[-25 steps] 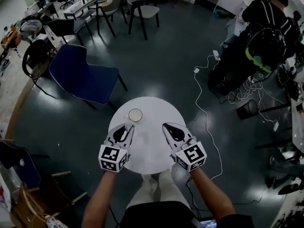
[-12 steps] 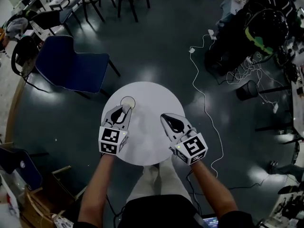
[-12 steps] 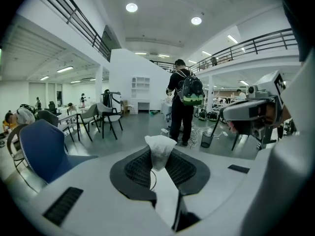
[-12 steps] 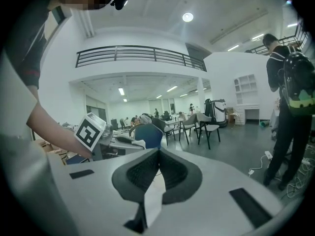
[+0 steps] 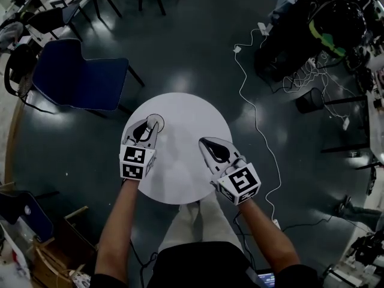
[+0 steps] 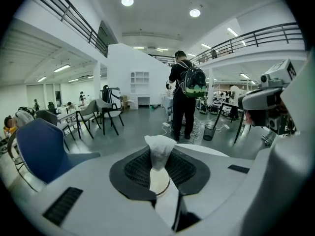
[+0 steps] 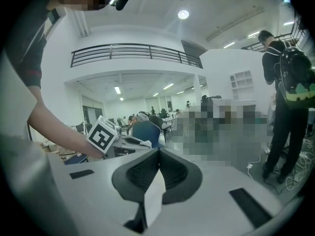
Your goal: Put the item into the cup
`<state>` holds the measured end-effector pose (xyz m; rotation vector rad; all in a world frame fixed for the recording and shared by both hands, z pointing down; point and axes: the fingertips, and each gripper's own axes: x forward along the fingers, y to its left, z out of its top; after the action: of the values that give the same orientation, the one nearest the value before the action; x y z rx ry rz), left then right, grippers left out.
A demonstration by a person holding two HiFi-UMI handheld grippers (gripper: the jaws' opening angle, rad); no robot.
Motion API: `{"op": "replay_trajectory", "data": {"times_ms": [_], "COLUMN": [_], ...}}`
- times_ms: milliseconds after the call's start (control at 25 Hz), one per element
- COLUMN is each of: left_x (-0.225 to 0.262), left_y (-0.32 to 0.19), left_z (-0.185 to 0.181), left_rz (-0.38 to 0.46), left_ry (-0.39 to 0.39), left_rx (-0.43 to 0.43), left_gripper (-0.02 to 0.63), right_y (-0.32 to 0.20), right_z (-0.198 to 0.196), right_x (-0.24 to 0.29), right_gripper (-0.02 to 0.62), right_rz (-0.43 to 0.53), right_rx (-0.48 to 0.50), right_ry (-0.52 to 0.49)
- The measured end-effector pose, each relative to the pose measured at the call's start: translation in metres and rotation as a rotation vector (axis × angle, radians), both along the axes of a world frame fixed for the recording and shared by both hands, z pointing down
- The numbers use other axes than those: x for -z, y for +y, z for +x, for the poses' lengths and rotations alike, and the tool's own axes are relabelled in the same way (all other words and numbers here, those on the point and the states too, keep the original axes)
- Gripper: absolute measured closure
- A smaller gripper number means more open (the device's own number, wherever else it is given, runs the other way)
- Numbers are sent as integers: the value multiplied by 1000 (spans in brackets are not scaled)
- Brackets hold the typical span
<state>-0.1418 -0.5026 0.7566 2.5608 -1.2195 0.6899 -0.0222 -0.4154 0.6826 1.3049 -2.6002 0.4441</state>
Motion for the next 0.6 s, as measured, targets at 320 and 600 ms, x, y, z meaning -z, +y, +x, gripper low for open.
{"op": "replay_trajectory", "data": {"times_ms": [320,600], "left_x": [-30,-46], "left_y": [-9,-10], "left_z": [-1,-8], "left_rz": [-41,-79], "left_ry": [-25,-34], "left_rx": [19,14], "left_gripper": [526,526], "right_y": [-3,-4], "right_z": [10,1], "right_x": [-20,-25], "right_gripper": [578,578], "right_rz": [-35,-47], "right_rx": [-5,-8], "right_ry": [15,26]}}
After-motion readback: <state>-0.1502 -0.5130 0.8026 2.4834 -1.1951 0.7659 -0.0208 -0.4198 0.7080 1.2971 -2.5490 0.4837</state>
